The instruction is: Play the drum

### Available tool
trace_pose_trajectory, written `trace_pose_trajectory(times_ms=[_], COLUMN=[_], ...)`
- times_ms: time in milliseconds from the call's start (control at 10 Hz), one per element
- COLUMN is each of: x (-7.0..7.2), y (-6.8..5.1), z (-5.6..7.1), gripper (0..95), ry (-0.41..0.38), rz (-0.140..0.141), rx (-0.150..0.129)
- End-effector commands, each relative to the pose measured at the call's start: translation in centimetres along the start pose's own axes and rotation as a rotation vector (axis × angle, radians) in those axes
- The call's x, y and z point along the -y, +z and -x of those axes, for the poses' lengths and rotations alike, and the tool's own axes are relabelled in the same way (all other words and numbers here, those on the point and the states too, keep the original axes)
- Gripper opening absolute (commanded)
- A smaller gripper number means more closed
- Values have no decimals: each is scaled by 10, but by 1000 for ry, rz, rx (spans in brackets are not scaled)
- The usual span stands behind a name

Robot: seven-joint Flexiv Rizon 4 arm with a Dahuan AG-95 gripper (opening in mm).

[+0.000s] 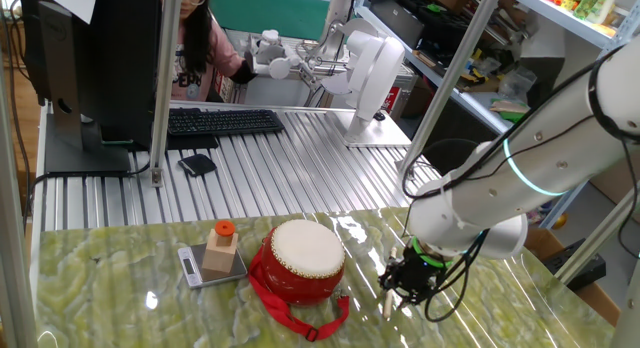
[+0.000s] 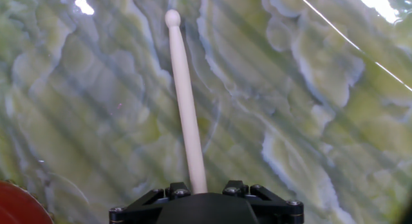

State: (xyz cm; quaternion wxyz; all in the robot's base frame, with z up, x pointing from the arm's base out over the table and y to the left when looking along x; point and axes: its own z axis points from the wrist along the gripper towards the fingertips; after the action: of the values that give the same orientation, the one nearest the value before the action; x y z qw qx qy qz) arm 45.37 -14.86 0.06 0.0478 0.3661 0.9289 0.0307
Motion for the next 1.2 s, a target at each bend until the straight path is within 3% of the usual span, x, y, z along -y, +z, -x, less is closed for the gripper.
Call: trace_pose_trajectory(times_ms=[100, 200, 400, 500, 1000, 1200], x=[-2, 0, 2, 2, 0, -3], y=[-3, 0, 5, 4, 0, -10], z=[0, -1, -2, -2, -2, 0], gripper=[190, 0, 0, 0, 0, 0], ry=[1, 5, 7, 7, -6, -20], rz=[7, 12, 19, 5, 11, 6], rx=[-9, -3, 8, -8, -5, -26])
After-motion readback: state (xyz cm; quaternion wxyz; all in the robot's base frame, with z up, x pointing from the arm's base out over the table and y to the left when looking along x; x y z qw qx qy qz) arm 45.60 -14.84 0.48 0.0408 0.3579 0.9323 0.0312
